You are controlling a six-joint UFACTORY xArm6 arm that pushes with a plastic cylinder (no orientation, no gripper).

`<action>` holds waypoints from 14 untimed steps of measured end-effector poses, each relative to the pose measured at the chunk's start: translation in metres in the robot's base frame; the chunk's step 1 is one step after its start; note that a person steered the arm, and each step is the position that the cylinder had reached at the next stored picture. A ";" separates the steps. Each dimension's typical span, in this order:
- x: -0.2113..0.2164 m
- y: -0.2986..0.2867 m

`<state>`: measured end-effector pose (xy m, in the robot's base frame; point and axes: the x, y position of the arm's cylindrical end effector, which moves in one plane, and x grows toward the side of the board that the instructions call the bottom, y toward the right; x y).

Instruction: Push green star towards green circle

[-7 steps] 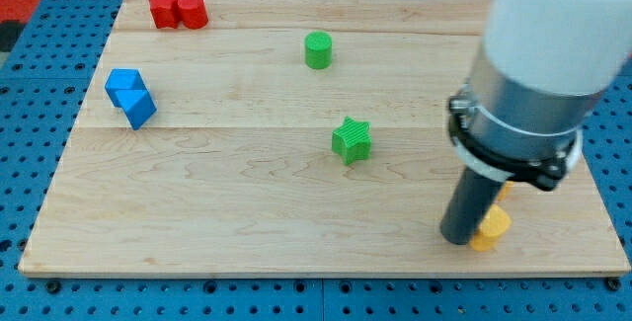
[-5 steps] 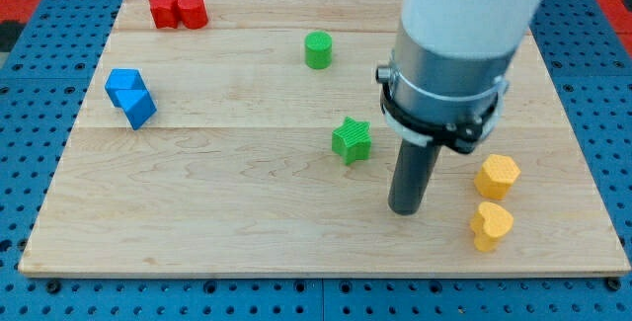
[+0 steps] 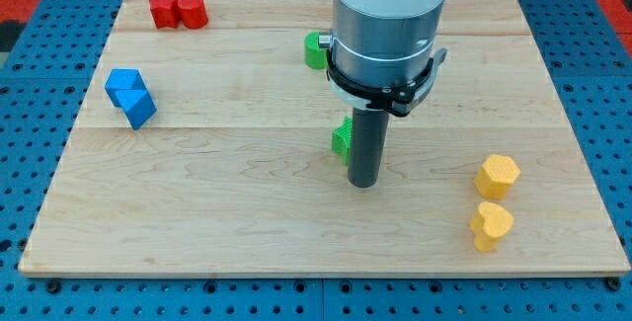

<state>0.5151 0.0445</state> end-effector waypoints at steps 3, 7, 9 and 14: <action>-0.057 -0.061; -0.042 0.008; -0.092 0.003; -0.209 0.003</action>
<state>0.3065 0.0478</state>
